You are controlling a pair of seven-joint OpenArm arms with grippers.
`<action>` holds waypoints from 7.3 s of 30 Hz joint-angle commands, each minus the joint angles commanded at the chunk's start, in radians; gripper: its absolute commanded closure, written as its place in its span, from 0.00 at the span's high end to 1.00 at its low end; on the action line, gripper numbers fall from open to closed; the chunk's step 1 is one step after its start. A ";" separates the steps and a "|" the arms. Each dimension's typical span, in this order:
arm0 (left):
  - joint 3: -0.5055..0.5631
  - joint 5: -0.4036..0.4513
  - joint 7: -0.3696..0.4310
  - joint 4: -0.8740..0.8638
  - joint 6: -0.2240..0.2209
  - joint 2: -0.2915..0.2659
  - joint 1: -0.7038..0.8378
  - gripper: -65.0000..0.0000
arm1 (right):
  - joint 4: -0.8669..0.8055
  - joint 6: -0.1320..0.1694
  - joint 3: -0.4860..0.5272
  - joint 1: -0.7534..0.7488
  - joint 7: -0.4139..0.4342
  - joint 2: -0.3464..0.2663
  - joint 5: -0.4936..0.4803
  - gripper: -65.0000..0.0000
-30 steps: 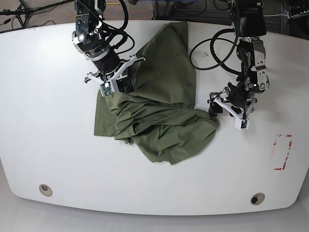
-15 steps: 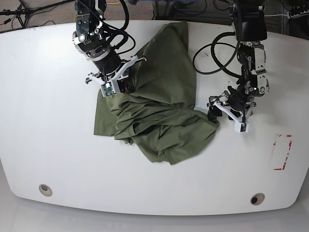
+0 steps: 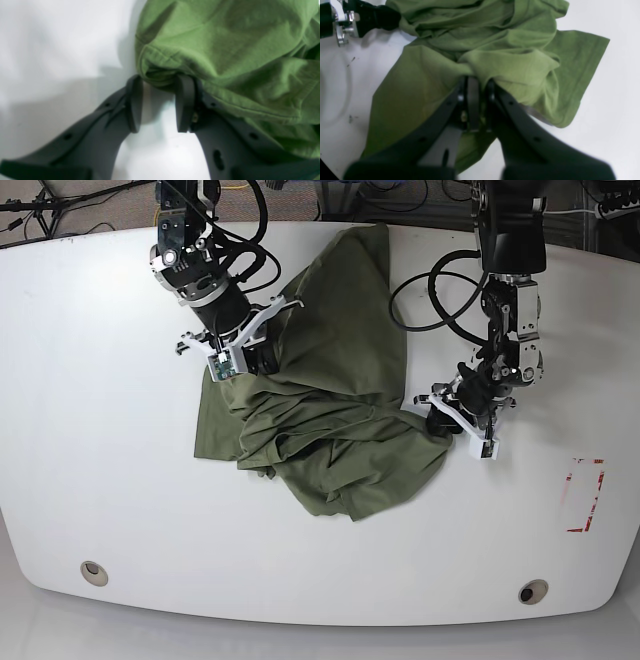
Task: Fold the T-shirt properly
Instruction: 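Reach the left gripper to the shirt's opposite edge and grasp it, then lift and pull the shirt apart with both grippers, stretching it, then swing the held shirt back and lay it flat between grippers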
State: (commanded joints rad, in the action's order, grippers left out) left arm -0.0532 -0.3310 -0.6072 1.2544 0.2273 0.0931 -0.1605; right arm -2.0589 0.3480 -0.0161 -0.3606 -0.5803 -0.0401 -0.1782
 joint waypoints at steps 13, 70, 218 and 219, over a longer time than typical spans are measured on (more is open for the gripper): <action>0.042 0.033 -0.029 -0.042 0.001 -0.032 -0.053 0.54 | 0.015 -0.003 0.003 -0.002 0.004 -0.008 -0.007 0.01; -0.010 0.022 -0.125 0.355 0.022 0.077 -0.140 0.01 | -0.007 -0.005 -0.007 0.176 -0.008 -0.021 -0.001 0.01; -0.346 -0.017 -0.290 0.648 0.055 0.227 0.146 0.01 | -0.018 0.068 -0.354 0.325 -0.258 -0.172 -0.010 0.00; -0.347 -0.015 -0.290 0.651 0.054 0.233 0.129 0.01 | -0.018 0.069 -0.354 0.345 -0.260 -0.181 -0.010 0.00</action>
State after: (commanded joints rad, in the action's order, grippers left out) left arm -0.4007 -0.3460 -0.8975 1.9049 0.2811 0.3259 -0.0312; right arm -2.0773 0.4168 -0.3696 -0.0153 -0.8404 -0.2215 -0.1883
